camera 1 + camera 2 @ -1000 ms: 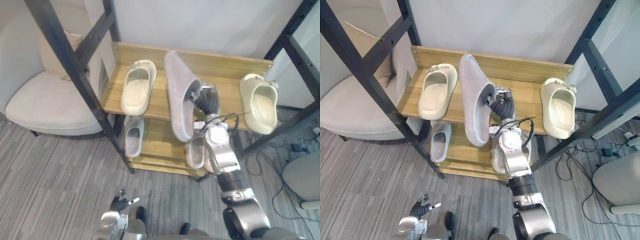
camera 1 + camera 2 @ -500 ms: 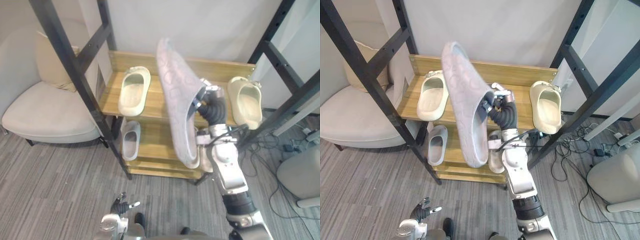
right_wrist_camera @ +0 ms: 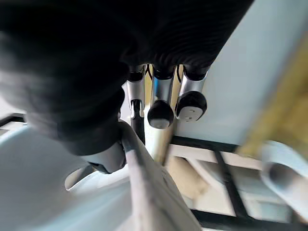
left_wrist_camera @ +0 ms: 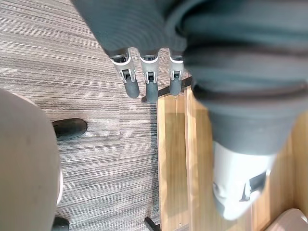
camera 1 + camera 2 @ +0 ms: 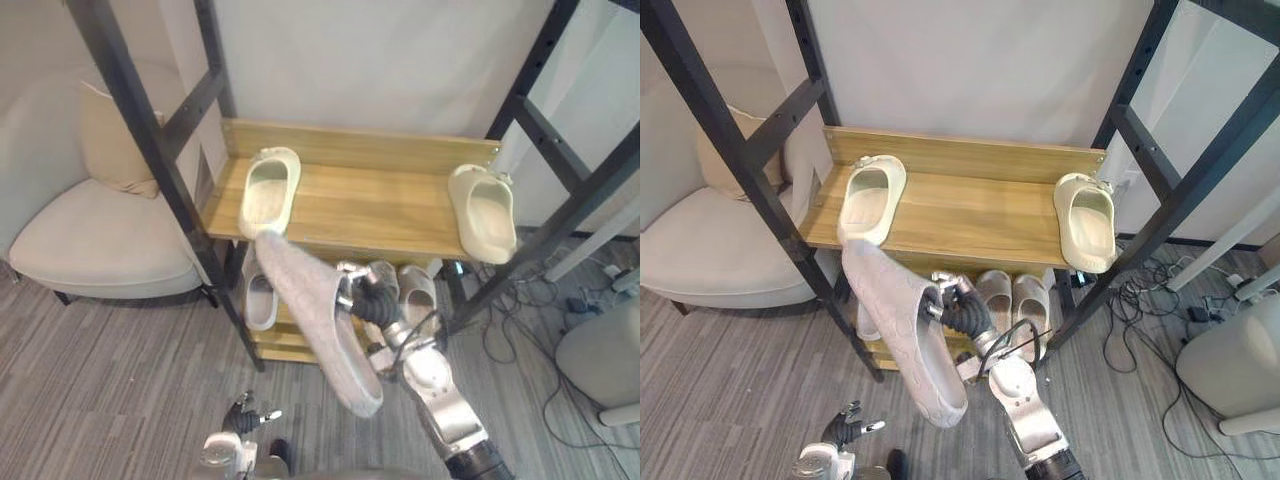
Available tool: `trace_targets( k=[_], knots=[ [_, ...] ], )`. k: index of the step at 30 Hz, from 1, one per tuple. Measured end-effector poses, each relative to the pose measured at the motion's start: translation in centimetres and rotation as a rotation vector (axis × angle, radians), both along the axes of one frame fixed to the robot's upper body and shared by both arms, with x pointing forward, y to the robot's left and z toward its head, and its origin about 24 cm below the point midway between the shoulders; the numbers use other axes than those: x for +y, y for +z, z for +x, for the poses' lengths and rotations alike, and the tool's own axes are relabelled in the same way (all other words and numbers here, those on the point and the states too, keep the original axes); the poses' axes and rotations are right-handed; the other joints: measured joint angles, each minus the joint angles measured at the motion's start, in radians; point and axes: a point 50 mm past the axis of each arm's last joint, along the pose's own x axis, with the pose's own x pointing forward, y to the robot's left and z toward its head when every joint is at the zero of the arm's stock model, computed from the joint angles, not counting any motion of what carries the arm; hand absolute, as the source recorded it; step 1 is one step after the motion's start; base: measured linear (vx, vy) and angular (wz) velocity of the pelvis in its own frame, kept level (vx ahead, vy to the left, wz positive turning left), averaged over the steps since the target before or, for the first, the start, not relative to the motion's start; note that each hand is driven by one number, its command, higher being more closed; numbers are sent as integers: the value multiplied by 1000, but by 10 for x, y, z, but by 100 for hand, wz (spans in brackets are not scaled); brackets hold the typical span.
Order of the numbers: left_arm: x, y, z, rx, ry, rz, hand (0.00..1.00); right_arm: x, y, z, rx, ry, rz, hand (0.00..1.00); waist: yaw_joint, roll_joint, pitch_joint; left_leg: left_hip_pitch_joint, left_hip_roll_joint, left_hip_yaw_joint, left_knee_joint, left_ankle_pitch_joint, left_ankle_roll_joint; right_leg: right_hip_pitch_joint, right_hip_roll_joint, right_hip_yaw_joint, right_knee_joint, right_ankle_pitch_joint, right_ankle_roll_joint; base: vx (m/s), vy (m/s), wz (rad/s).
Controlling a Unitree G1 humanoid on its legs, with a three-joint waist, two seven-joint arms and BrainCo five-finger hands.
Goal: Organize the slippers on the shoe rack
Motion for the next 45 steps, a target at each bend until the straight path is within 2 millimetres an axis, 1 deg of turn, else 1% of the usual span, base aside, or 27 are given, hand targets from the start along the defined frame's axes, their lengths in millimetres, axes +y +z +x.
trace_targets(
  k=[3,4,5,6,7,8,9,10,11,13,15,16,18,19,21,24,26,27,28,30,31,32,36,38,41,42,45],
  knots=[
    [-1,0,0,3,0,-3,0,-1,-16,-1,68,-3,-25,100,0,9,-2,-2,0,-9,0,-2,-1,0,-1,-8,7,-7,1,-5,-21,9],
    [-1,0,0,3,0,-2,0,-3,-23,-1,100,-8,-37,100,2,11,-1,-7,1,-13,6,-13,-7,-11,-5,-12,34,-28,1,-34,-18,16],
    [-1,0,-1,2,-5,-2,0,-4,-29,-2,126,-14,-49,100,5,12,-5,-46,1,-16,30,-26,-2,-56,-19,-22,84,-60,-3,-40,-21,20],
    [-1,0,1,-2,-7,-1,0,-4,-29,-2,130,-19,-51,100,6,8,-5,-76,2,-20,63,-39,-2,-80,-26,-23,112,-71,-3,-33,-33,28],
    [0,3,7,-22,-6,0,0,-6,-29,1,126,-31,-58,100,8,6,3,-170,9,-31,201,-81,5,-129,-41,-30,185,-88,-5,-5,-43,30],
    [-1,4,11,-34,-5,-4,0,-7,-29,5,122,-39,-73,100,8,23,18,-236,24,-40,317,-127,4,-153,-40,-37,223,-94,-12,-27,-19,31],
    [-7,7,20,-62,-2,-25,0,-11,-27,12,107,-46,-119,100,10,54,52,-307,54,-41,463,-184,8,-181,-32,-42,290,-115,-18,-48,11,16],
    [-9,9,24,-76,2,-31,0,-12,-26,17,95,-48,-143,100,14,65,67,-329,64,-41,512,-203,10,-194,-33,-43,324,-129,-18,-90,46,8],
    [-10,13,31,-111,8,-42,0,-12,-20,27,66,-59,-171,100,16,78,98,-379,77,-43,600,-246,10,-236,-46,-43,410,-179,-19,-125,22,2],
    [-10,19,43,-155,18,-51,0,-15,-8,41,9,-95,-201,100,18,82,131,-465,86,-49,696,-288,13,-325,-71,-39,534,-240,-24,-153,-11,9],
    [-8,29,60,-223,40,-67,0,-25,11,57,-61,-162,-218,100,25,84,180,-567,89,-64,818,-333,15,-426,-108,-38,687,-307,-34,-174,-25,15],
    [-8,31,63,-238,45,-70,0,-28,15,60,-75,-177,-222,100,27,84,187,-587,90,-64,840,-344,22,-446,-116,-34,718,-320,-35,-174,-26,7],
    [-7,40,73,-297,68,-84,0,-39,33,77,-144,-259,-249,100,29,90,206,-687,90,-63,935,-367,28,-553,-151,-17,837,-360,-41,-157,-27,1],
    [-8,42,75,-311,72,-89,0,-42,37,80,-154,-276,-252,100,29,90,212,-704,90,-61,950,-368,29,-573,-158,-11,859,-366,-43,-151,-19,-4],
    [-6,49,82,-365,112,-102,0,-52,56,95,-224,-350,-297,100,31,100,231,-779,95,-61,1015,-379,30,-657,-176,8,935,-386,-46,-116,-1,-7],
    [-1,55,88,-401,143,-103,0,-60,74,108,-274,-414,-313,100,35,106,238,-847,106,-58,1077,-393,34,-728,-190,15,1001,-401,-52,-77,26,-8],
    [8,61,95,-427,177,-78,0,-65,98,119,-353,-478,-336,100,39,106,251,-918,108,-65,1151,-408,44,-796,-208,21,1082,-428,-55,-71,31,1],
    [10,61,96,-430,180,-68,0,-66,104,121,-371,-493,-333,100,42,105,256,-934,108,-64,1165,-410,46,-811,-213,23,1099,-433,-57,-77,28,8],
    [16,59,93,-412,204,-44,0,-69,123,125,-435,-536,-335,100,49,105,270,-980,107,-67,1200,-417,48,-858,-226,30,1142,-445,-59,-67,28,5],
    [20,51,85,-362,239,-27,0,-71,142,129,-490,-583,-305,100,56,104,283,-1037,107,-69,1235,-429,53,-913,-238,34,1184,-457,-60,-72,44,7],
    [20,50,84,-354,241,-24,0,-72,146,129,-499,-597,-297,100,59,103,286,-1050,107,-69,1242,-431,49,-925,-243,34,1193,-460,-60,-70,68,13],
    [20,47,81,-330,246,-21,0,-73,156,131,-520,-627,-282,100,68,101,299,-1077,107,-68,1259,-432,50,-948,-254,34,1216,-467,-58,-47,57,14],
    [14,46,80,-331,250,-38,0,-76,179,134,-564,-727,-211,100,106,100,300,-1147,103,-65,1290,-426,53,-1010,-279,32,1259,-474,-61,-8,55,15],
    [13,48,81,-341,256,-46,0,-75,189,134,-579,-763,-176,100,112,101,301,-1163,98,-64,1290,-419,55,-1022,-287,29,1261,-474,-61,17,52,13],
    [11,49,81,-355,285,-53,0,-82,201,137,-581,-833,-130,100,122,101,301,-1177,84,-64,1289,-413,64,-1032,-302,26,1265,-477,-56,26,48,11],
    [10,49,81,-355,288,-54,0,-83,202,137,-580,-840,-126,100,122,101,301,-1179,83,-64,1289,-413,64,-1033,-303,26,1266,-477,-56,30,50,12],
    [8,48,80,-354,310,-70,0,-96,205,145,-526,-922,-96,100,128,101,301,-1190,69,-68,1289,-412,66,-1035,-318,21,1269,-481,-48,35,50,14]
  ],
)
